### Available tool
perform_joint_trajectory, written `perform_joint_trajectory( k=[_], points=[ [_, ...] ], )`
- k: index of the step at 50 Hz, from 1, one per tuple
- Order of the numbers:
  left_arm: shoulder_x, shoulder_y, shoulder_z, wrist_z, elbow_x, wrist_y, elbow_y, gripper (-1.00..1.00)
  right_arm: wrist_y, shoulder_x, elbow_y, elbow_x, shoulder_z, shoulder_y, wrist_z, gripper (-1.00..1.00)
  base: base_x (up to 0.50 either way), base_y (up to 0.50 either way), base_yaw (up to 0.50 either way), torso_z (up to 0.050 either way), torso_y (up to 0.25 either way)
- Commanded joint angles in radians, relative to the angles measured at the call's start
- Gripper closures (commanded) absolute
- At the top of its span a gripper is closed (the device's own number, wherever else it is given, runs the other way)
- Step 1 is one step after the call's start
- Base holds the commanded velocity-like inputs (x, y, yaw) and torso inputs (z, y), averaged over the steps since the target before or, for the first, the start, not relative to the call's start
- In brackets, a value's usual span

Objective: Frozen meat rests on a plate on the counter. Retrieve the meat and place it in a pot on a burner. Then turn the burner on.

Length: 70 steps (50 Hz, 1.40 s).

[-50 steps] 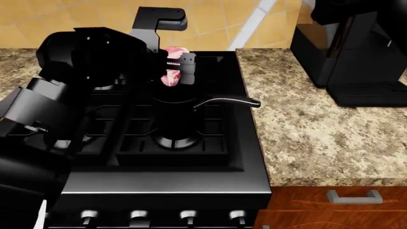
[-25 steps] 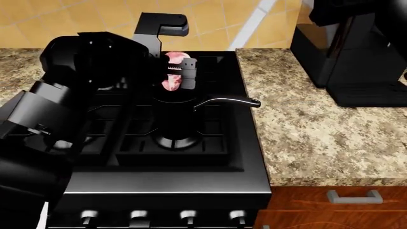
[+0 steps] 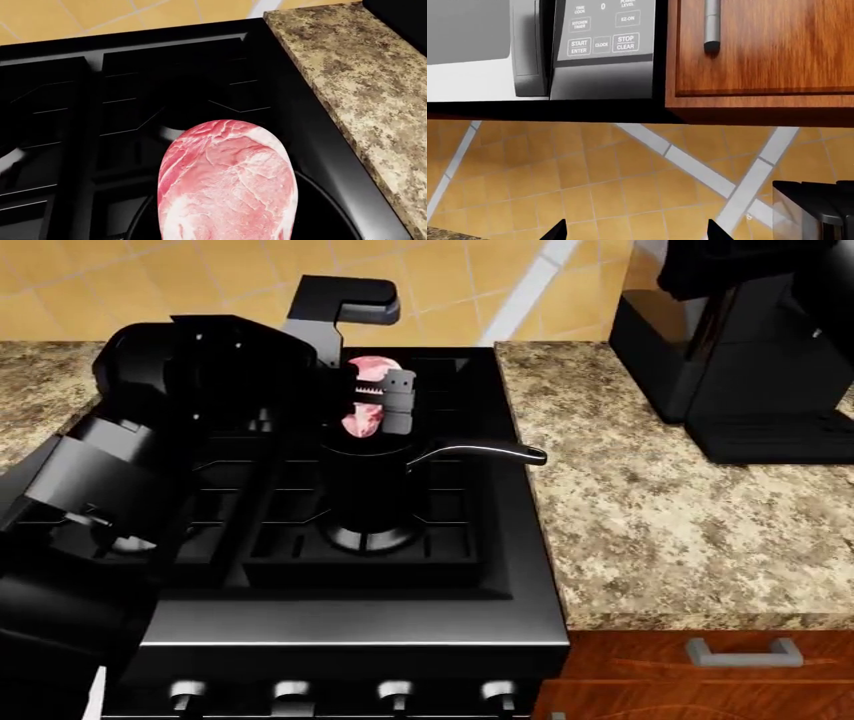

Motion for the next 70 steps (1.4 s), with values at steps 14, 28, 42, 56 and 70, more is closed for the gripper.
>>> perform_joint_trajectory(
  k=[14,28,42,56,70],
  points=[
    [-0.008,0.003,-0.012,-0.032,-0.021,-0.012,0.024,1.00,-0.005,0.007,0.000,0.010,0.004,-0.004,0.000,-1.00,0.00,0.00,0.00,0.000,0.000],
    [-0.017,0.005,-0.021,-0.036,-0.041,-0.024,0.048,-1.00,-0.010,0.006,-0.002,0.010,0.001,-0.005,0.003,-1.00,0.00,0.00,0.00,0.001,0.001],
    [-0.012,-0.008,-0.008,-0.018,-0.032,-0.020,0.027,-1.00,-0.022,-0.004,0.006,-0.009,-0.012,-0.004,-0.003,-1.00,0.00,0.00,0.00,0.000,0.000],
    [-0.044,-0.028,-0.058,-0.060,-0.054,0.023,0.113,-1.00,-0.007,0.016,-0.006,0.029,0.009,0.011,0.015,-1.00,0.00,0.00,0.00,0.000,0.000],
    [-0.244,0.013,-0.273,-0.258,-0.176,0.125,0.703,-1.00,0.014,0.017,-0.024,0.064,0.012,0.035,0.053,-1.00,0.00,0.00,0.00,0.000,0.000]
  ],
)
